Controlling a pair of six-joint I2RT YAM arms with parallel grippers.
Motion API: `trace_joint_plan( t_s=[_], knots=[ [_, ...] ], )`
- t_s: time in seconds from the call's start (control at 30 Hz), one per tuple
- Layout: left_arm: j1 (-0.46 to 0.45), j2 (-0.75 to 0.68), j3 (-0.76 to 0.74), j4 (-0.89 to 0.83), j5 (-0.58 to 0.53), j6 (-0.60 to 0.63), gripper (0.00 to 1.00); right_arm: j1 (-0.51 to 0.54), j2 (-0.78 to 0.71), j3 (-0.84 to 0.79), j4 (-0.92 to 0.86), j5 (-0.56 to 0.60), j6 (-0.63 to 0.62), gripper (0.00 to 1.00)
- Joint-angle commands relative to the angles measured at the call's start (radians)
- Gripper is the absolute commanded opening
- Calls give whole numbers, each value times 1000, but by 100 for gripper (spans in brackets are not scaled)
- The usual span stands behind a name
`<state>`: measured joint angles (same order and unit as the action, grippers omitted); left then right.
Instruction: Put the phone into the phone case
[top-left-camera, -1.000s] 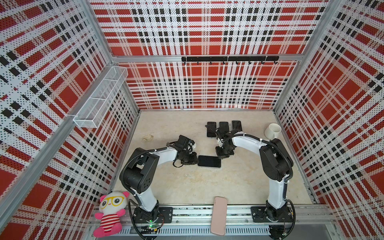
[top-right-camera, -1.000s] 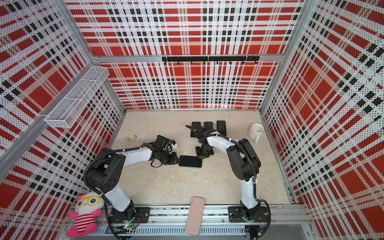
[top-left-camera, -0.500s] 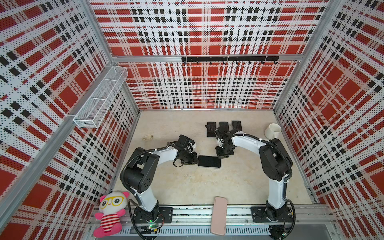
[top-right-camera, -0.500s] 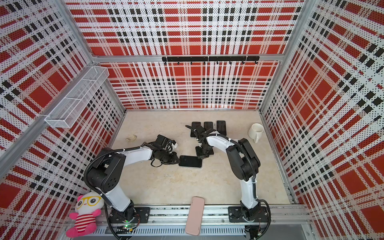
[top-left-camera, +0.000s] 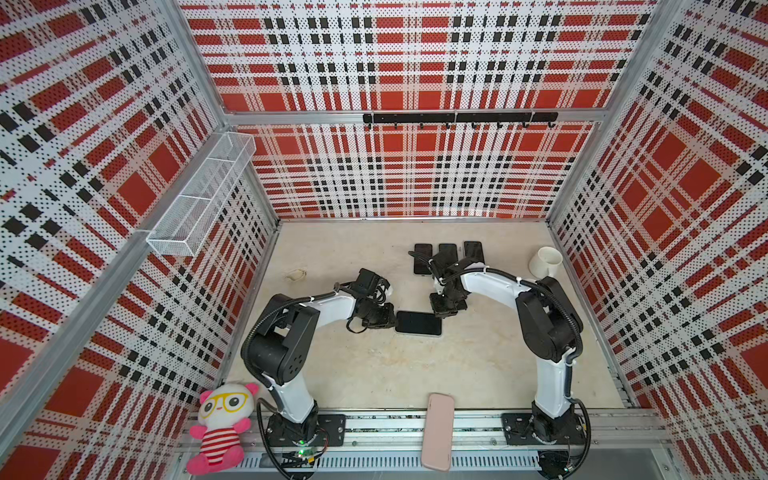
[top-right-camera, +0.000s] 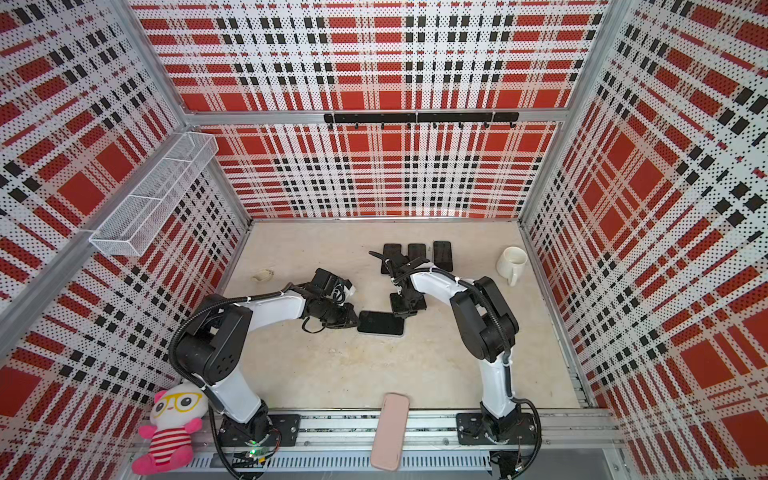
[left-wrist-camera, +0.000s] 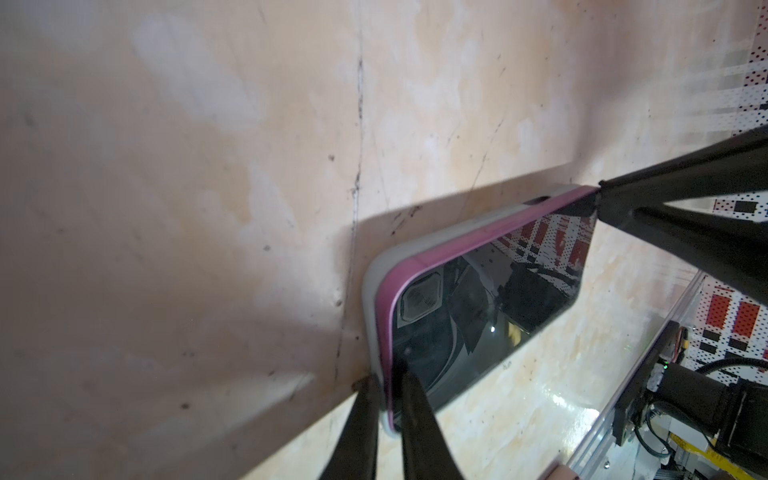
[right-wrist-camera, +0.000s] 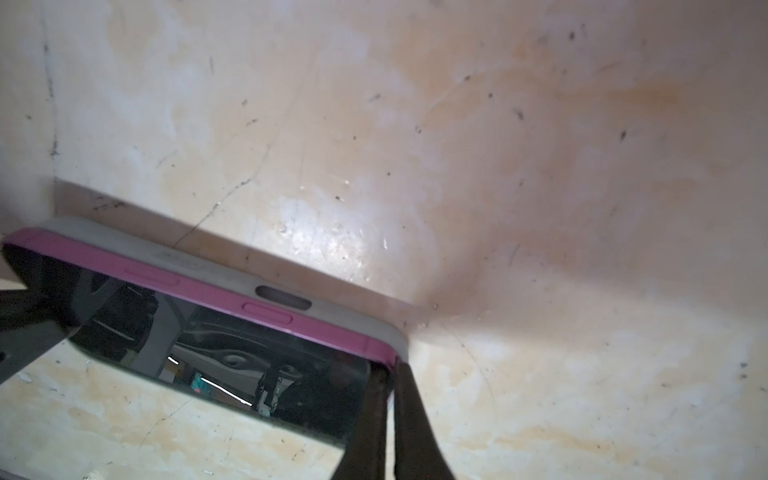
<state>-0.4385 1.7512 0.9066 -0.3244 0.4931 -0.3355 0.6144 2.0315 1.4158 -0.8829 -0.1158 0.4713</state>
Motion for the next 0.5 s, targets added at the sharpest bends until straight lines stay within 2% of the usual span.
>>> trace_joint_plan(
  t_s=[0.0,0.13,0.27,0.47],
  knots=[
    [7,42,7,3,-83,14,15,110,371,-168,211,-104,21,8],
    [10,39,6,2,-80,15,15,69,217,-149,156,-46,14,9],
    [15,33,9,2,-82,16,15,-2,15,-54,32,36,-14,15],
    [23,21,10,3,-96,18,16,-48,-141,64,-58,52,-40,21]
  ],
)
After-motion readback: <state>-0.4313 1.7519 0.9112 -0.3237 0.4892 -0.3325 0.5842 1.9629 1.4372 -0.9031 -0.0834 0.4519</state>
